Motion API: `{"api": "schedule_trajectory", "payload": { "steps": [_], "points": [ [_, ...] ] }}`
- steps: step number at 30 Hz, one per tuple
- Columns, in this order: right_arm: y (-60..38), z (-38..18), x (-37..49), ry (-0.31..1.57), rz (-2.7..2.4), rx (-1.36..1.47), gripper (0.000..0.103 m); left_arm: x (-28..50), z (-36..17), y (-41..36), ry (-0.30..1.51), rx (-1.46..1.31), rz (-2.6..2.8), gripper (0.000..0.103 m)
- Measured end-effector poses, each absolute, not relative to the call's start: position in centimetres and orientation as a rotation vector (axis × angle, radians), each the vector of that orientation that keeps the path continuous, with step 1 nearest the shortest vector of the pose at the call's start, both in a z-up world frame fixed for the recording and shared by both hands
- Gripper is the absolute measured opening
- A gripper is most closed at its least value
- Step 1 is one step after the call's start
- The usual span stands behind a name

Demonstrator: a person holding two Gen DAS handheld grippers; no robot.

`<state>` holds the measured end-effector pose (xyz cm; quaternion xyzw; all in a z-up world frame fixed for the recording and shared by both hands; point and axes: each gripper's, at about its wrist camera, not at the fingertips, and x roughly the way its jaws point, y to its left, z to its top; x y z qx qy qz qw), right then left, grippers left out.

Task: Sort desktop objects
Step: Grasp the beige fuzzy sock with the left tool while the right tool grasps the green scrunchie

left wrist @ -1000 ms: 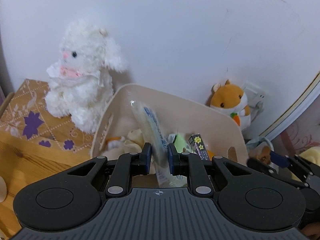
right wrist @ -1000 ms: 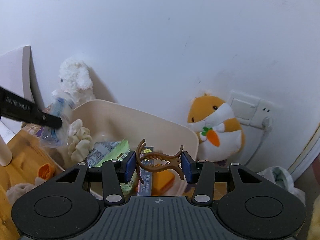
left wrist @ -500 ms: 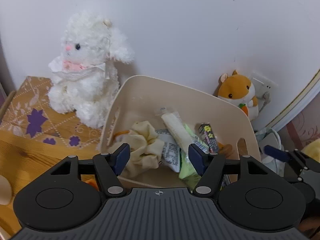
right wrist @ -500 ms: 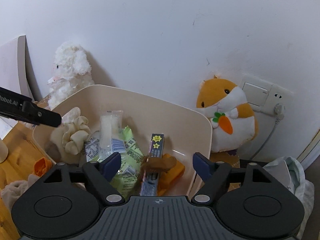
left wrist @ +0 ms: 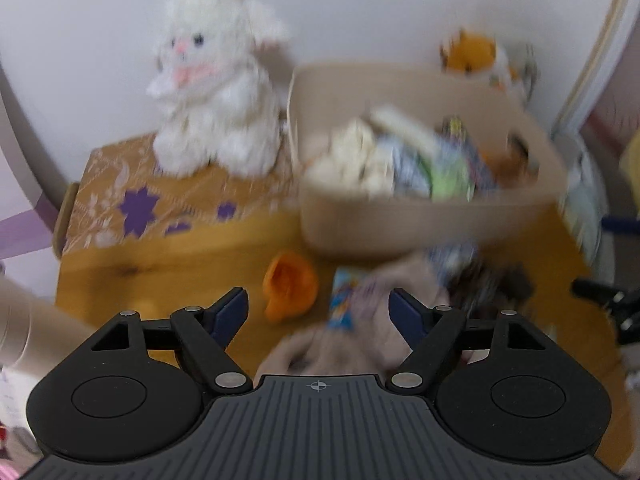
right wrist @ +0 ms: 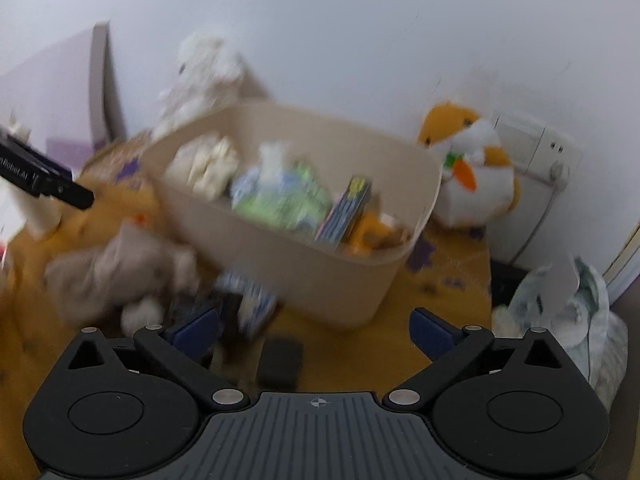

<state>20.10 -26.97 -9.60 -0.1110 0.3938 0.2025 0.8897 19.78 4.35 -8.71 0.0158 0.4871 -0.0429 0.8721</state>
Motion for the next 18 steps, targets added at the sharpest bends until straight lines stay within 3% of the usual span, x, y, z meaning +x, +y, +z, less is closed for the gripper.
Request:
{"api": "schedule_trajectory", "payload": {
  "steps": [9, 18],
  "points": [
    [-26.6, -13.3, 17.0, 0.953, 0.426, -0.214, 0.103, 15.8, -13.3, 3.6, 1.085, 0.137, -0.138, 0.079],
    [-24.8, -15.7, 16.6, 1.04, 0.46, -0.241, 0.103, 16.7, -16.2, 2.8, 1.106, 0.204, -0.131, 0.079]
  ]
}}
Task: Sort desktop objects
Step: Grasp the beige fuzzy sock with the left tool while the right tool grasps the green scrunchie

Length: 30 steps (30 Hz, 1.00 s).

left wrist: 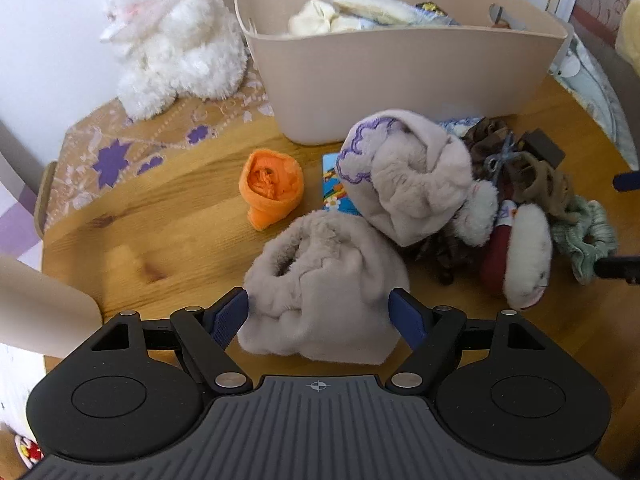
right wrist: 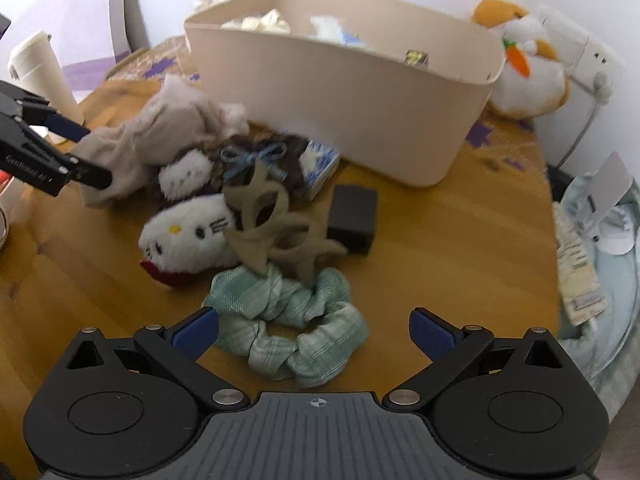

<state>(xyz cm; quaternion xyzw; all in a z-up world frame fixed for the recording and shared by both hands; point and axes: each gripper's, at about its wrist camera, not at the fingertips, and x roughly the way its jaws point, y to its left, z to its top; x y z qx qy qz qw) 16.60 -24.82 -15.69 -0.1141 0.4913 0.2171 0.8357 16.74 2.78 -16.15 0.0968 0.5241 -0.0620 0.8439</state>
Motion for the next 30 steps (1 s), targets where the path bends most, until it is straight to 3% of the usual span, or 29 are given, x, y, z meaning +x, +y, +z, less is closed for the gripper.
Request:
{"api": "schedule_trajectory", "payload": {
  "steps": [9, 17, 23, 24, 28, 30],
  "points": [
    [-23.4, -17.3, 17.0, 1.085, 0.47, -0.244, 0.103, 17.9, -18.1, 2.1, 1.074, 0.22, -0.1, 0.082],
    [-22.6, -17.9, 16.8, 1.093, 0.498, -0.274, 0.103, 19.1, -19.5, 2.8, 1.129, 0.173, -0.094, 0.097],
    [-22.2, -17.8, 16.2, 1.073, 0.538, -0.295, 0.084, 19.8, -19.8, 3.1, 1.15, 0.139, -0.075, 0.098],
    [-22.2, -17.8, 16.2, 1.071, 0.541, -0.297, 0.078, 19.6, -19.7, 2.9, 1.139, 0.148, -0.082, 0.097],
    [-22.6, -17.3, 16.0, 1.063, 0.549, -0.301, 0.056, 18.9, -19.2, 2.5, 1.085, 0.181, -0.12, 0.065],
    [-22.8, -17.2, 15.9, 1.064, 0.549, -0.301, 0.049, 18.7, -19.1, 2.4, 1.08, 0.193, -0.132, 0.059]
  ]
}}
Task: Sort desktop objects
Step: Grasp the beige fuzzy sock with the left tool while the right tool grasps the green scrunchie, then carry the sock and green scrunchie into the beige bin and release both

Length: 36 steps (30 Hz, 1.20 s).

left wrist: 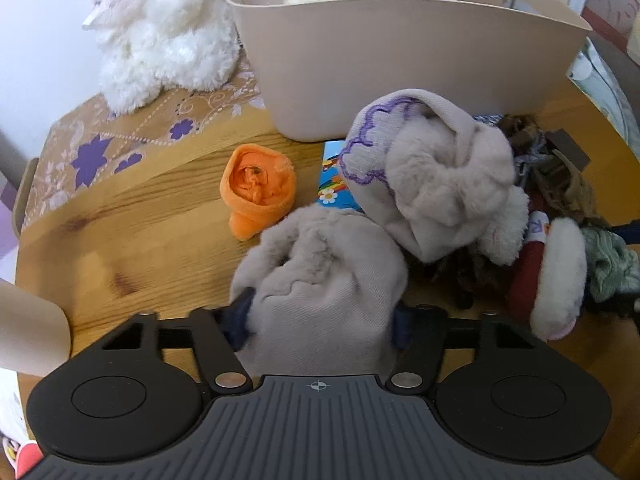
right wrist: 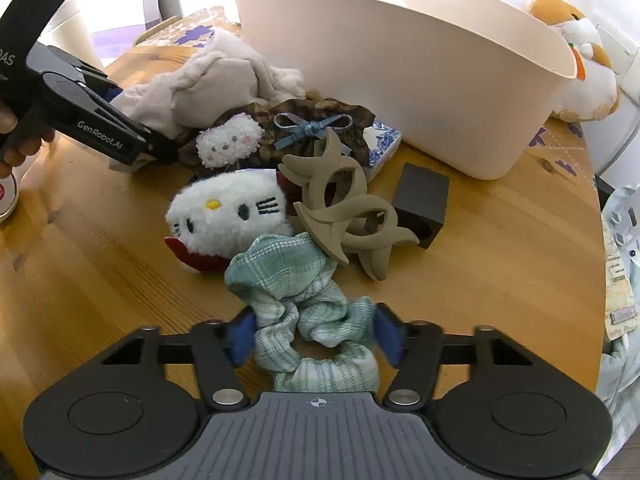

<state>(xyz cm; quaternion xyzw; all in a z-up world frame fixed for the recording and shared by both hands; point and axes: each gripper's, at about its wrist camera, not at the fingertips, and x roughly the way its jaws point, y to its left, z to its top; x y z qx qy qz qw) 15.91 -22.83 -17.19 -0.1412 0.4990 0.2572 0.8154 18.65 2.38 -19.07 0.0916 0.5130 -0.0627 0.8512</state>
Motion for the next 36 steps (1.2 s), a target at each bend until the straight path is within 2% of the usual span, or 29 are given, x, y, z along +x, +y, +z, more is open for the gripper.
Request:
{"api": "schedule_trajectory", "payload": {
  "steps": [2, 7, 22, 36],
  "points": [
    [-23.0, -17.1, 15.7, 1.068, 0.546, -0.301, 0.044, 18.3, -18.9, 2.5, 1.077, 0.185, -0.145, 0.053],
    [-23.7, -16.6, 14.7, 1.067, 0.545, -0.29, 0.038, 16.7, -17.9, 2.7, 1.071, 0.133, -0.147, 0.049],
    [-27.2, -12.0, 15.0, 0.96, 0.483, -0.189, 0.037, 13.6, -12.2, 3.3, 0.966, 0.022, -0.145, 0.049],
    [-31.3, -7.4, 21.0, 0.816, 0.376, -0.189, 0.038, 18.1, -5.8, 3.3, 0.816, -0.006, -0.136, 0.049]
  ]
}}
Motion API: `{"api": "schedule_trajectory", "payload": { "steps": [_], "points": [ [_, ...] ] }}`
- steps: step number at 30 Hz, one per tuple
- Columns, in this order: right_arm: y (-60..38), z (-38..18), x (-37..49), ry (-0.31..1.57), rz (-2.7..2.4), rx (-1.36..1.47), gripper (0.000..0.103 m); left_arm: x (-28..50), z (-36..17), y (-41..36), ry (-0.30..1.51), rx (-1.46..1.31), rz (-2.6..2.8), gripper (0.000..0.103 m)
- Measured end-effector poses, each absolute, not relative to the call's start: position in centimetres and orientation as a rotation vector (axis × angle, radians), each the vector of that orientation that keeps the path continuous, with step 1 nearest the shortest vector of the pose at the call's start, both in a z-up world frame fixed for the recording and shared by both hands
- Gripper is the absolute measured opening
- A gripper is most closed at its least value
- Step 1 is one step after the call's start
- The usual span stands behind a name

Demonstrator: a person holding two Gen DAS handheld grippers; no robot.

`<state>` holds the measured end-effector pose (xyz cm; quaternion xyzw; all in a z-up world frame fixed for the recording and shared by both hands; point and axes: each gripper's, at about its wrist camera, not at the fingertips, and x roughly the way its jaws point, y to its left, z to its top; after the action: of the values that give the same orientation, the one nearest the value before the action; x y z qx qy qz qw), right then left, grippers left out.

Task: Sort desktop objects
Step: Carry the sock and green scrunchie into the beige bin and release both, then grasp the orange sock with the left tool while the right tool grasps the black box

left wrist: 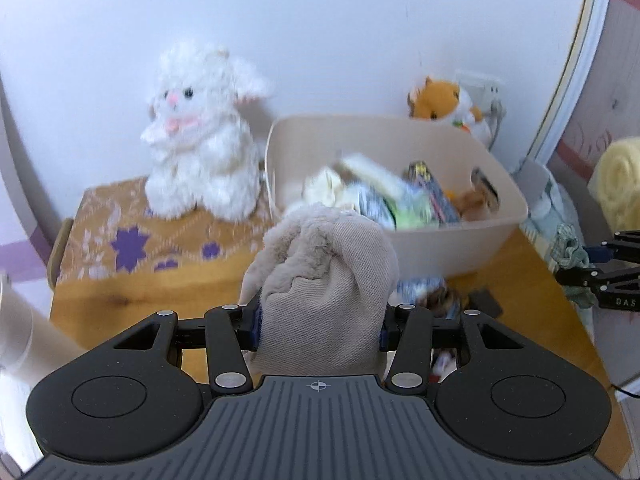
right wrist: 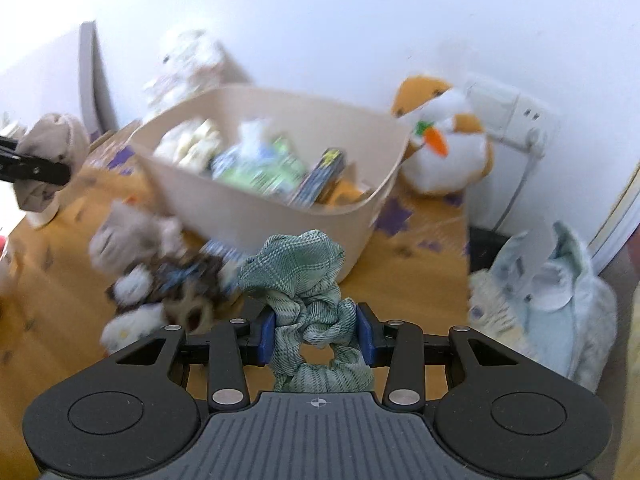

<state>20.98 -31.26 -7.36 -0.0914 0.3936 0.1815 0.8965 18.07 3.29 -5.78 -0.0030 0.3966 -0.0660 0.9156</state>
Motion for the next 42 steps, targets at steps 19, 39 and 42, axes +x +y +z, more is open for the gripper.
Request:
{"api": "schedule_trajectory", "payload": {
  "steps": [19, 39, 42],
  "points": [
    [-28.2, -5.6, 31.0, 0.725, 0.37, -0.151, 0.039, 28.0, -4.7, -0.8, 0.759, 0.066, -0.174, 0.05],
    [-25.0, -8.7, 31.9, 0.756, 0.423, -0.196, 0.093, 29.4, -7.3, -1.8, 0.724, 0.123, -0.069, 0.084],
    [-25.0, -8.3, 31.1, 0.737, 0.423, -0.205, 0.098, 29.0, -7.0, -1.2, 0.729, 0.111, -0.059, 0.084]
  ]
}}
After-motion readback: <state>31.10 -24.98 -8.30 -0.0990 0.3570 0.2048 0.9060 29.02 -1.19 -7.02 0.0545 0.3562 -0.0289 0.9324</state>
